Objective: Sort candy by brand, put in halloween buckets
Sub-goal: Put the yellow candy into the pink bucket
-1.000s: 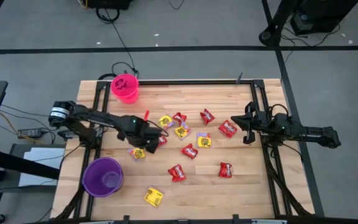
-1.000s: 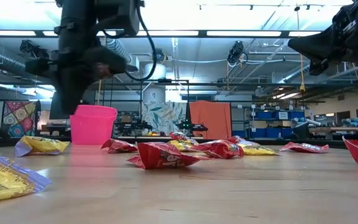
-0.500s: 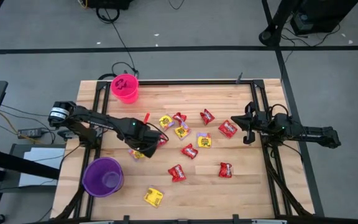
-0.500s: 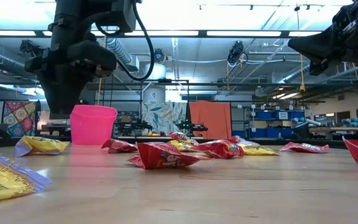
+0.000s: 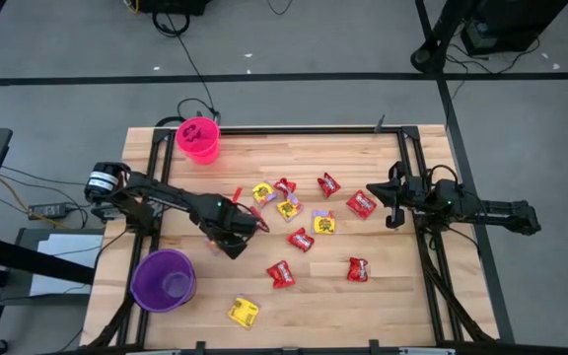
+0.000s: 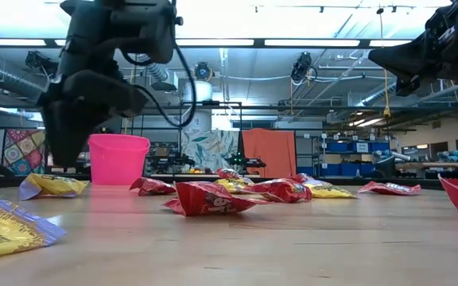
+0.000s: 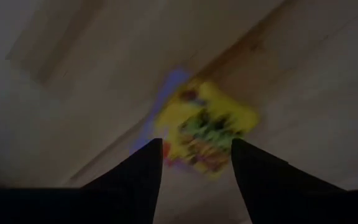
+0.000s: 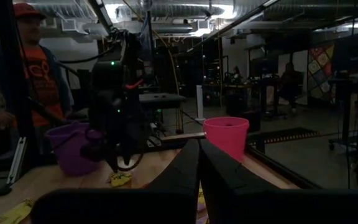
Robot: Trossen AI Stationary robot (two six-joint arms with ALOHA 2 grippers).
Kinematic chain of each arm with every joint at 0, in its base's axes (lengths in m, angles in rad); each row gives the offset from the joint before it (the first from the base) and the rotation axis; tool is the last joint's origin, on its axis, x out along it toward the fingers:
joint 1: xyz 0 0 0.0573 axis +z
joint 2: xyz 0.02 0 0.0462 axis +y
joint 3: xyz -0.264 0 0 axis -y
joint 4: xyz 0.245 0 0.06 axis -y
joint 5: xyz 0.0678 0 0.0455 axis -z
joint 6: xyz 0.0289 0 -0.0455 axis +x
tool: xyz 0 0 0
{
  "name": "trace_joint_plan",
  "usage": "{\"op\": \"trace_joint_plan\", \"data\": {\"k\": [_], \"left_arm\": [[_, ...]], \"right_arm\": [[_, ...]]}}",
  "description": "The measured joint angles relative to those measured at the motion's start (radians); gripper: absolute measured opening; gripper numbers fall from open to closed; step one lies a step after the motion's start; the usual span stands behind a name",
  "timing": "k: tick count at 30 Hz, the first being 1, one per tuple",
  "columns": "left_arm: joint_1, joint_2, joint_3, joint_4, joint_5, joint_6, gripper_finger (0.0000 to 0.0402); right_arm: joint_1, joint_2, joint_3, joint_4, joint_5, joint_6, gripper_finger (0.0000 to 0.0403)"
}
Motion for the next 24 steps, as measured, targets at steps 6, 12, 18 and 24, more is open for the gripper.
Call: {"op": "trace_joint_plan", "data": {"k": [6,12,18,24], "left_arm": [[-0.007,0.026,0.000,0.029,-0.007,0.036,0.0199],[-0.011,0.094,0.000,0.008,0.043,0.060,0.0199],[-0.024,0.149,0.004,0.009,0.045,0.068,0.0198],[-0.024,0.176,0.003,0.029,0.048,0.095,0.0178]], "right_arm": [[0.000,0.000,0.000,0.000,0.000,0.000,0.0024],[0.000,0.000,0.000,0.002,-0.006,0.003,0.0024],[0.000,0.000,0.000,0.002,-0.026,0.004,0.0024],[0.000,0.000,0.000,0.003,-0.026,0.004,0.0025]]}}
